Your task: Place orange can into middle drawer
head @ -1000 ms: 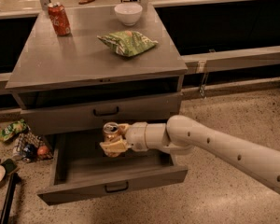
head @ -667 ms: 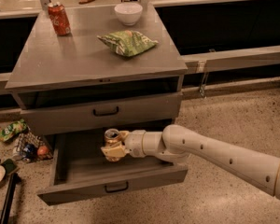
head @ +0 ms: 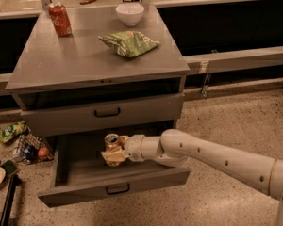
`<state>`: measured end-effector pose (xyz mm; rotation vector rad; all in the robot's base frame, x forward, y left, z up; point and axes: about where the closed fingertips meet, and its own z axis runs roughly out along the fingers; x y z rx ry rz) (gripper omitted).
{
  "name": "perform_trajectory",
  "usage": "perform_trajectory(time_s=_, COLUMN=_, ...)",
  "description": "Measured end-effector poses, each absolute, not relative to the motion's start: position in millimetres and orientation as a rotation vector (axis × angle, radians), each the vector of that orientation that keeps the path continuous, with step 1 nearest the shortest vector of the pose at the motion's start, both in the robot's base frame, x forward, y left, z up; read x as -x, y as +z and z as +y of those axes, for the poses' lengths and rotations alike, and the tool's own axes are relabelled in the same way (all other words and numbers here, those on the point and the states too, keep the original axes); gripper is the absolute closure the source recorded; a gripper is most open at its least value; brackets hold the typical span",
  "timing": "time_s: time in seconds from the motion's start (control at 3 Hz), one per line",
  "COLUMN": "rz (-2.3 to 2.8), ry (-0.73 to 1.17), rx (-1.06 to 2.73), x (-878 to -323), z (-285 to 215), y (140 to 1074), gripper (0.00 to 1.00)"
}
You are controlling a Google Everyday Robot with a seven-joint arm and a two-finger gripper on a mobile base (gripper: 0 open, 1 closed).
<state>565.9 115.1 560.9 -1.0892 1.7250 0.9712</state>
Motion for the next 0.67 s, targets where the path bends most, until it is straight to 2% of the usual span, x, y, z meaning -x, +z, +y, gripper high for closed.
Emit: perform_trajectory(time_s=0.67, rz=1.621, ry=0.998, rx=1.204, x=-584, z=139, y=519, gripper=1.0)
